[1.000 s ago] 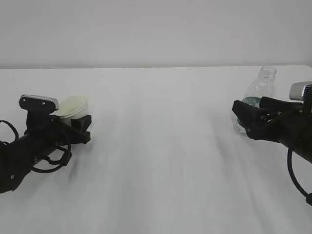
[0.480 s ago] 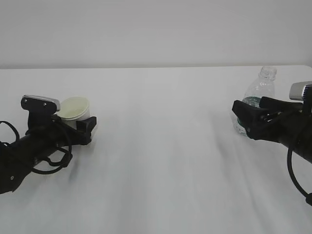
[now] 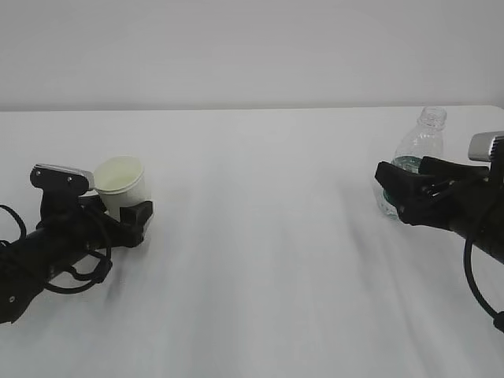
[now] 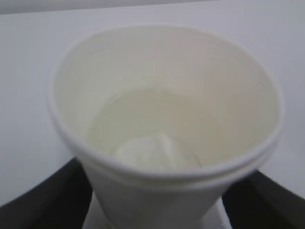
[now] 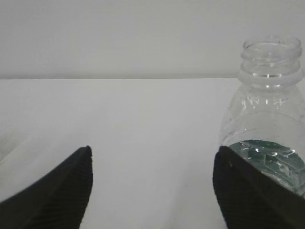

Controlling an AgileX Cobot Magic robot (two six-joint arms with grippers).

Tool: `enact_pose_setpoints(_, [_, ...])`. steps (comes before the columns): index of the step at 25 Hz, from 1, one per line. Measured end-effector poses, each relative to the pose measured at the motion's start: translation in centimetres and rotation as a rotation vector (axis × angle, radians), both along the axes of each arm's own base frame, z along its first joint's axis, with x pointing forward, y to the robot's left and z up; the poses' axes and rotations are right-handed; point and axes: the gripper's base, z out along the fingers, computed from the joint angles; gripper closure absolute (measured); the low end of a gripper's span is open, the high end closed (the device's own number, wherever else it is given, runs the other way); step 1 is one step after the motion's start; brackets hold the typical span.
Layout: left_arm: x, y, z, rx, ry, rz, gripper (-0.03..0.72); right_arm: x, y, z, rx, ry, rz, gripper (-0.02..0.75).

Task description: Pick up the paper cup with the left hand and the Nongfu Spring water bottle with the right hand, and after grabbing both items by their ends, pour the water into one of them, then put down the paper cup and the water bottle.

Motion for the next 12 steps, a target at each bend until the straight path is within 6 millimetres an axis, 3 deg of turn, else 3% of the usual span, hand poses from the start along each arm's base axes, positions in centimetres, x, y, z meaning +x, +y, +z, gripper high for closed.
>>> enact_pose_setpoints(4, [-1.0, 0.2, -0.3, 0.007, 0.031, 0.000, 0.095, 0.0, 0.0, 0.0, 0.001, 0.001, 0.000, 0.148])
enact_pose_setpoints(12, [-2.5, 0.6, 1.7, 0.003, 0.016, 0.001, 0.096, 0.0, 0.1, 0.0, 0.000, 0.001, 0.007, 0.148])
